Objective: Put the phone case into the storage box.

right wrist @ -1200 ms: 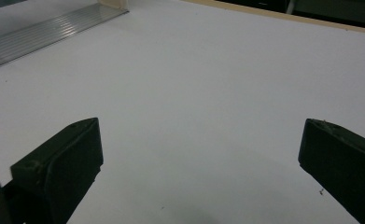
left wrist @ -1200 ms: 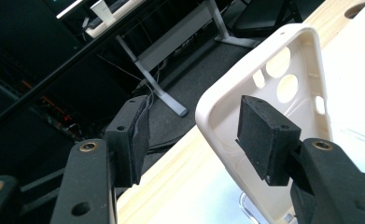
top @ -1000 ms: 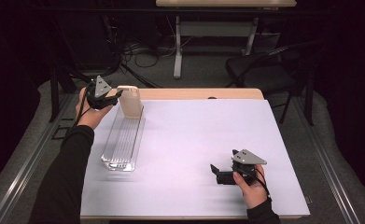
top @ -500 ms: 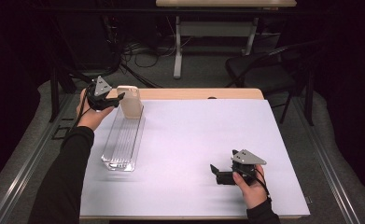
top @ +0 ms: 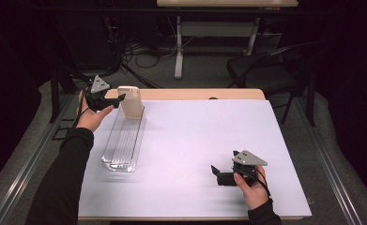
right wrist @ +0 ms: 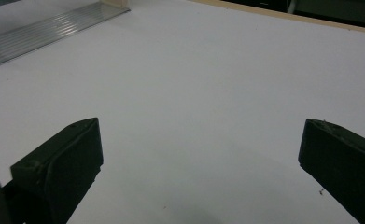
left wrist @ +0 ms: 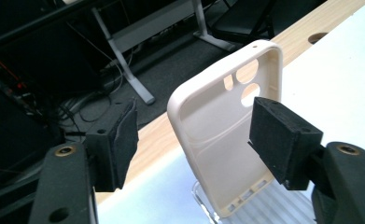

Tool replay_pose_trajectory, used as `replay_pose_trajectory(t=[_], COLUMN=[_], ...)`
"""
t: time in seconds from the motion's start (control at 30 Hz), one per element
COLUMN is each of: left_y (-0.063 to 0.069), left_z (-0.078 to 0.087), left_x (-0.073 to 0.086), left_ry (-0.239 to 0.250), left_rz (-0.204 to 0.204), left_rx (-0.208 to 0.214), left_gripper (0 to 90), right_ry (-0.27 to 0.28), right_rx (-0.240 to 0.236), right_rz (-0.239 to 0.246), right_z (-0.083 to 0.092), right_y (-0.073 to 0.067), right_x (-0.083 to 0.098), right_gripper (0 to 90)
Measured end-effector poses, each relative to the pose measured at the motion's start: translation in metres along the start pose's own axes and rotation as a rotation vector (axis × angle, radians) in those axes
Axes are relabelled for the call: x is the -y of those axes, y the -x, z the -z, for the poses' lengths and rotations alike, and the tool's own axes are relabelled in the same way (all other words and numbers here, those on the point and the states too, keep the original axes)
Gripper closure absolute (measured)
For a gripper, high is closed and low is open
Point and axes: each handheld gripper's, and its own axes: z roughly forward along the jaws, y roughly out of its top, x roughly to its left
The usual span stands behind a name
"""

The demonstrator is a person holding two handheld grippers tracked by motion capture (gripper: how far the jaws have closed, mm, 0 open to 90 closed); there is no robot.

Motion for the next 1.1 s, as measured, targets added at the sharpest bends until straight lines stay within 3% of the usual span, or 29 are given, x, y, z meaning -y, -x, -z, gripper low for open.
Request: replay_pose_trajectory(t=[0.13,0.33,0.63,1.1], left_y=[-0.001,-0.004,-0.003,-0.001], left_z=[0.001,0.005,0.007,0.015], left_x=[0.0,0.0,-0.002,-0.005], left_ry=[-0.027,-0.026,-0.036,-0.03], left_rz=[0.034,0.103,0.141,0.211], left_rx=[-0.002,0.026,0.036,0.088], left_gripper=[29.6,24.8,18.7,14.1], right_ry=[0.003,0.0,0.003,0.005], right_rx=[0.001,-0.001,0.0,-0.002], right_rz=[-0.001,0.0,-0.003,-0.006], right_z=[0.0,0.0,0.0,0.0], right_y=[0.0,0.0,0.0,0.0], right_x=[0.0,0.0,0.0,0.0], right_gripper=[0.0,0.0,0.0,0.0])
